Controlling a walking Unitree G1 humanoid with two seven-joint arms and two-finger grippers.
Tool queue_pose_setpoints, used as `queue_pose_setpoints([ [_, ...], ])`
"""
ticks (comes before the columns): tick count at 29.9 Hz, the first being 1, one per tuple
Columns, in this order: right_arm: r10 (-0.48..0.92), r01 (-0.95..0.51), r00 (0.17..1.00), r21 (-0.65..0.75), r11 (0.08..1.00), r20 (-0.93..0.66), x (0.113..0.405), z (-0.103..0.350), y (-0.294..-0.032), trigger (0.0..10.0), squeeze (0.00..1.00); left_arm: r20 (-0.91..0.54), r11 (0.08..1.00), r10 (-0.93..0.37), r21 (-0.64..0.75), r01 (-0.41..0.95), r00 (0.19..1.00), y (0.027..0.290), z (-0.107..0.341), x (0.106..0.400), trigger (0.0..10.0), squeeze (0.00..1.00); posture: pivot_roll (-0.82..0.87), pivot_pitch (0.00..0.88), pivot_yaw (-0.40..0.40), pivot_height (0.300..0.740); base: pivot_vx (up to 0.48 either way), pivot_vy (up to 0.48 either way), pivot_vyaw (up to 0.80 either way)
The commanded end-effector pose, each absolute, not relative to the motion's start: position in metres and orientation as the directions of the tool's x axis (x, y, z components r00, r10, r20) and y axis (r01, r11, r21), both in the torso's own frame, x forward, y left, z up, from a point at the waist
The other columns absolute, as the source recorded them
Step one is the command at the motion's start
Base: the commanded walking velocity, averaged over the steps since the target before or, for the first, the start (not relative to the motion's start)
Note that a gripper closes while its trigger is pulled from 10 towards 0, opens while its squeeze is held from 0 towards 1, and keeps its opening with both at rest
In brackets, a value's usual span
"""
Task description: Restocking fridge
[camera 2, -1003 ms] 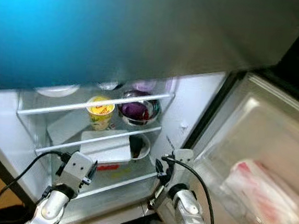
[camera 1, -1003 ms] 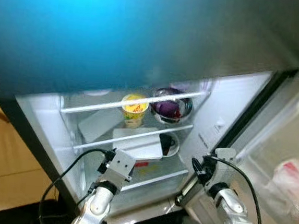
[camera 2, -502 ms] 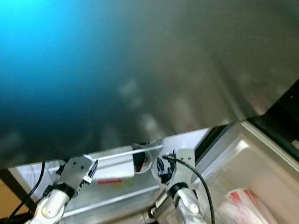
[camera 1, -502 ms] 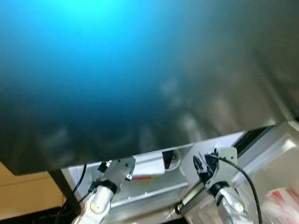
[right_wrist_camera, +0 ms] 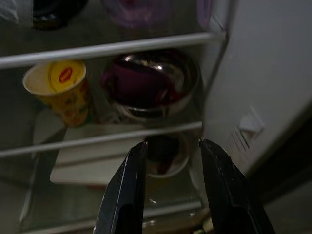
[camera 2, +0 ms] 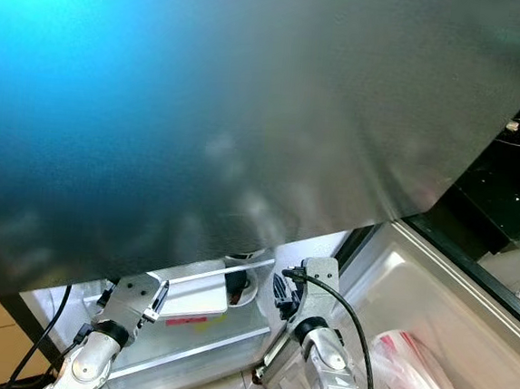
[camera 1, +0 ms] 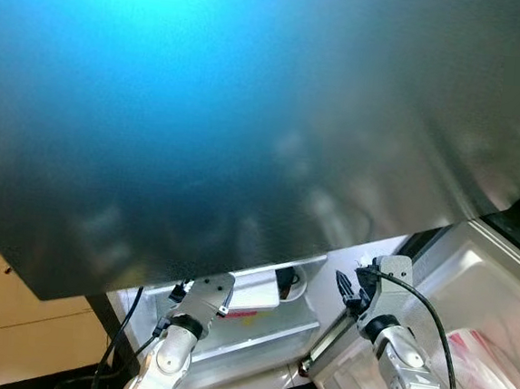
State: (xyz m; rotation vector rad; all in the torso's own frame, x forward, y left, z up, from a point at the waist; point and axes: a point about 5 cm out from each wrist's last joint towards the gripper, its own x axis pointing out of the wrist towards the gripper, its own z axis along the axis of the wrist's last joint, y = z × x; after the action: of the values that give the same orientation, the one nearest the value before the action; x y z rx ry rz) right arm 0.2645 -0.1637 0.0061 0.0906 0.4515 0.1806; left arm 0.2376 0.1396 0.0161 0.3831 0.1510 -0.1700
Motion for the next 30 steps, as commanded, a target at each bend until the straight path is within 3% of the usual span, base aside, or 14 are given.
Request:
queue_pose_setpoints([
  [1, 0.152, -0.121, 0.887, 0.098, 0.988, -0.436, 0.267, 0.007, -0.176, 10.0, 0.0, -0.217, 0.903, -0.128, 0.379, 0.204, 0.968, 0.146, 0.007, 0.232, 10.0, 0.0, -0.04, 0.0, -0.116, 0.74, 0.0, 0.0, 0.0],
  [9, 0.04, -0.026, 0.909, 0.041, 0.999, -0.414, 0.275, 0.019, -0.217, 10.0, 0.0, -0.341, 0.907, -0.065, 0.371, 0.197, 0.938, 0.162, -0.019, 0.218, 10.0, 0.0, -0.06, 0.0, -0.109, 0.74, 0.0, 0.0, 0.0],
  [13, -0.114, 0.112, 0.902, -0.028, 0.993, -0.416, 0.272, 0.023, -0.261, 10.0, 0.0, -0.453, 0.914, 0.007, 0.364, 0.178, 0.891, 0.179, -0.039, 0.206, 10.0, 0.0, -0.06, 0.0, -0.105, 0.74, 0.0, 0.0, 0.0],
  [16, -0.135, 0.132, 0.897, -0.036, 0.991, -0.42, 0.271, 0.023, -0.267, 10.0, 0.0, -0.465, 0.914, 0.014, 0.364, 0.177, 0.885, 0.181, -0.041, 0.205, 10.0, 0.0, -0.06, 0.0, -0.105, 0.74, 0.0, 0.0, 0.0],
  [19, -0.23, 0.212, 0.813, -0.094, 0.973, -0.535, 0.241, -0.005, -0.287, 10.0, 0.0, -0.542, 0.924, 0.037, 0.338, 0.178, 0.839, 0.187, -0.054, 0.196, 10.0, 0.0, -0.05, 0.0, -0.097, 0.74, 0.0, 0.0, 0.0],
  [25, -0.234, 0.215, 0.717, -0.111, 0.97, -0.657, 0.209, -0.034, -0.287, 10.0, 0.0, -0.631, 0.958, 0.011, 0.229, 0.172, 0.776, 0.186, -0.065, 0.188, 10.0, 0.0, -0.05, 0.0, -0.098, 0.74, 0.0, 0.0, 0.0],
  [26, -0.218, 0.202, 0.694, -0.105, 0.974, -0.686, 0.201, -0.041, -0.283, 10.0, 0.0, -0.65, 0.965, -0.002, 0.197, 0.172, 0.76, 0.185, -0.068, 0.187, 10.0, 0.0, -0.05, 0.0, -0.098, 0.74, 0.0, 0.0, 0.0],
  [27, -0.13, 0.108, 0.619, -0.079, 0.991, -0.775, 0.172, -0.067, -0.261, 10.0, 0.0, -0.705, 0.979, 0.02, 0.157, 0.129, 0.709, 0.191, -0.076, 0.175, 10.0, 0.0, -0.06, 0.0, -0.078, 0.74, 0.0, 0.0, 0.0],
  [30, -0.092, 0.076, 0.589, -0.058, 0.995, -0.803, 0.159, -0.076, -0.25, 10.0, 0.0, -0.727, 0.982, 0.03, 0.151, 0.117, 0.686, 0.195, -0.08, 0.168, 10.0, 0.0, -0.06, 0.0, -0.075, 0.74, 0.0, 0.0, 0.0],
])
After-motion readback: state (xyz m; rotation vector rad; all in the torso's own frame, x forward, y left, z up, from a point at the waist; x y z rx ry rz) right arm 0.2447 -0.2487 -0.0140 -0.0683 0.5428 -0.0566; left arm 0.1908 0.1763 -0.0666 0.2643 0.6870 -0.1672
